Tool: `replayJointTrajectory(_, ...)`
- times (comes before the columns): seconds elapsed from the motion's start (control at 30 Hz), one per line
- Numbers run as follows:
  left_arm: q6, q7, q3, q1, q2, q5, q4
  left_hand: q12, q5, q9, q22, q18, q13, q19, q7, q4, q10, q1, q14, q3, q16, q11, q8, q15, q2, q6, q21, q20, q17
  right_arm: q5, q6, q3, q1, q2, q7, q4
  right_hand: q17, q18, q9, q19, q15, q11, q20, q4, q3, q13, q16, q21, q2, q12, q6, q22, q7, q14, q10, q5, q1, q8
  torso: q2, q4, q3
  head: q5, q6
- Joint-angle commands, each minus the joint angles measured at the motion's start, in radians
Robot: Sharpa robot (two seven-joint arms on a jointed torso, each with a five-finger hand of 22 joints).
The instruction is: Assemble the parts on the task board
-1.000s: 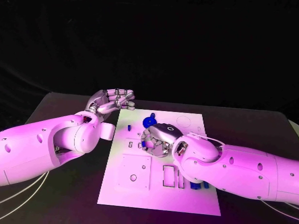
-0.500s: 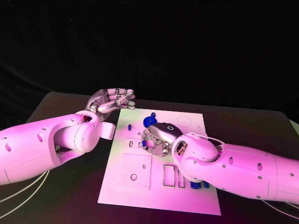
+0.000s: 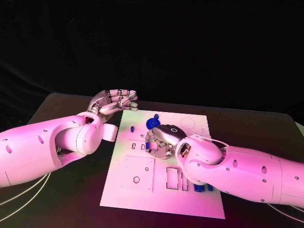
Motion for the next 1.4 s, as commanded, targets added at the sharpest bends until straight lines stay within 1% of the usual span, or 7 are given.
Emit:
replayJointTrajectory(0.03, 0.016, 0.005, 0.001, 0.001, 0.001, -0.005, 0.003, -0.004, -0.003, -0.001, 0.001, 0.008, 0.0, -0.006, 0.01, 0.0, -0.008, 0.01, -0.006, 0.007, 0.004, 0.0, -0.004, -0.002, 0.001, -0.007, 0.006, 0.0, 0.001, -0.013, 0.031, -0.004, -0.004, 0.001, -0.02, -0.003, 0.227, -0.007, -0.003, 0.106, 0.008, 0.005, 0.006, 0.007, 0.0, 0.064, -0.002, 0.005, -0.008, -0.008, -0.017, 0.263, 0.003, 0.094, -0.009, -0.006, -0.011, -0.01, 0.0, 0.0001, 0.0, 0.0, -0.001)
replayJointTrajectory(0.47, 0.016, 0.004, 0.001, 0.001, 0.0, -0.005, 0.003, -0.004, -0.003, -0.001, 0.003, 0.008, 0.0, -0.009, 0.01, 0.0, -0.008, 0.01, -0.007, 0.008, 0.004, 0.0, -0.004, -0.001, 0.001, -0.007, 0.008, 0.0, 0.002, -0.014, 0.013, -0.004, -0.005, 0.001, -0.015, -0.003, 0.223, -0.007, -0.008, 0.106, 0.017, 0.015, 0.016, 0.025, -0.02, 0.059, -0.004, 0.005, -0.028, -0.012, -0.034, 0.263, 0.012, 0.093, -0.017, 0.0, -0.041, -0.023, 0.0, -0.0002, 0.0005, -0.001, 0.0)
replayJointTrajectory(0.83, 0.017, 0.002, 0.001, 0.001, -0.001, -0.005, 0.003, -0.004, -0.003, -0.001, 0.003, 0.008, 0.0, -0.009, 0.01, 0.0, -0.008, 0.01, -0.007, 0.008, 0.004, 0.0, -0.004, -0.001, 0.001, -0.007, 0.008, 0.0, 0.002, -0.014, -0.011, -0.004, -0.005, -0.002, -0.006, 0.0, 0.218, -0.007, -0.011, 0.106, 0.022, 0.019, 0.021, 0.075, -0.104, 0.047, -0.006, 0.005, -0.04, -0.023, -0.058, 0.263, 0.015, 0.092, -0.032, -0.077, -0.075, -0.034, 0.001, -0.0006, 0.0005, -0.001, 0.0)
replayJointTrajectory(1.13, 0.028, -0.033, 0.001, 0.001, 0.0, -0.051, -0.005, -0.003, -0.005, 0.0, 0.009, 0.009, 0.002, -0.014, 0.009, 0.005, -0.001, -0.004, -0.001, 0.002, 0.01, -0.002, -0.002, -0.003, -0.004, -0.005, 0.018, 0.001, 0.008, 0.005, -0.18, 0.001, -0.003, -0.052, 0.07, 0.047, 0.208, -0.007, -0.018, 0.106, 0.029, 0.028, 0.027, 0.083, -0.197, 0.044, -0.009, 0.004, -0.012, -0.024, -0.09, 0.262, 0.025, 0.09, -0.037, -0.055, -0.051, -0.051, -0.003, -0.0005, 0.0025, -0.001, 0.005)
replayJointTrajectory(1.23, 0.047, -0.08, 0.001, 0.001, 0.006, -0.113, -0.018, 0.055, -0.007, 0.003, 0.025, 0.014, 0.026, 0.004, -0.01, 0.004, 0.113, -0.058, 0.065, -0.015, 0.065, -0.032, 0.005, -0.031, -0.003, 0.007, 0.049, -0.005, 0.04, 0.077, -0.21, 0.011, 0.003, -0.094, 0.13, 0.081, 0.196, -0.003, -0.018, 0.095, 0.029, 0.028, 0.028, 0.084, -0.219, 0.041, -0.013, -0.008, 0.001, -0.027, -0.085, 0.252, 0.025, 0.087, -0.04, -0.061, -0.055, -0.051, -0.007, -0.0024, 0.0037, 0.002, 0.007)
replayJointTrajectory(1.37, 0.081, -0.162, 0.0, 0.001, 0.016, -0.198, -0.043, 0.068, -0.006, 0.006, 0.048, 0.014, 0.035, 0.022, -0.02, 0.005, 0.138, -0.103, 0.105, -0.033, 0.13, -0.043, 0.009, -0.048, -0.005, 0.016, 0.093, -0.017, 0.084, 0.215, -0.225, 0.019, 0.028, -0.154, 0.208, 0.119, 0.195, -0.001, -0.026, 0.091, 0.032, 0.033, 0.031, 0.083, -0.236, 0.037, -0.014, -0.014, 0.012, -0.03, -0.107, 0.247, 0.032, 0.086, -0.044, -0.057, -0.042, -0.068, -0.017, -0.0042, 0.0069, 0.005, 0.01)
replayJointTrajectory(1.4, 0.1, -0.199, 0.0, 0.001, 0.02, -0.232, -0.051, 0.084, -0.007, 0.008, 0.073, 0.015, 0.045, 0.053, -0.021, -0.002, 0.158, -0.152, 0.165, -0.053, 0.208, -0.051, 0.014, -0.061, 0.002, 0.027, 0.139, -0.03, 0.13, 0.275, -0.225, 0.02, 0.04, -0.176, 0.231, 0.129, 0.189, 0.002, -0.028, 0.084, 0.034, 0.035, 0.031, 0.083, -0.24, 0.033, -0.016, -0.022, 0.015, -0.034, -0.113, 0.24, 0.034, 0.085, -0.048, -0.057, -0.037, -0.073, -0.019, -0.0047, 0.0074, 0.005, 0.01)
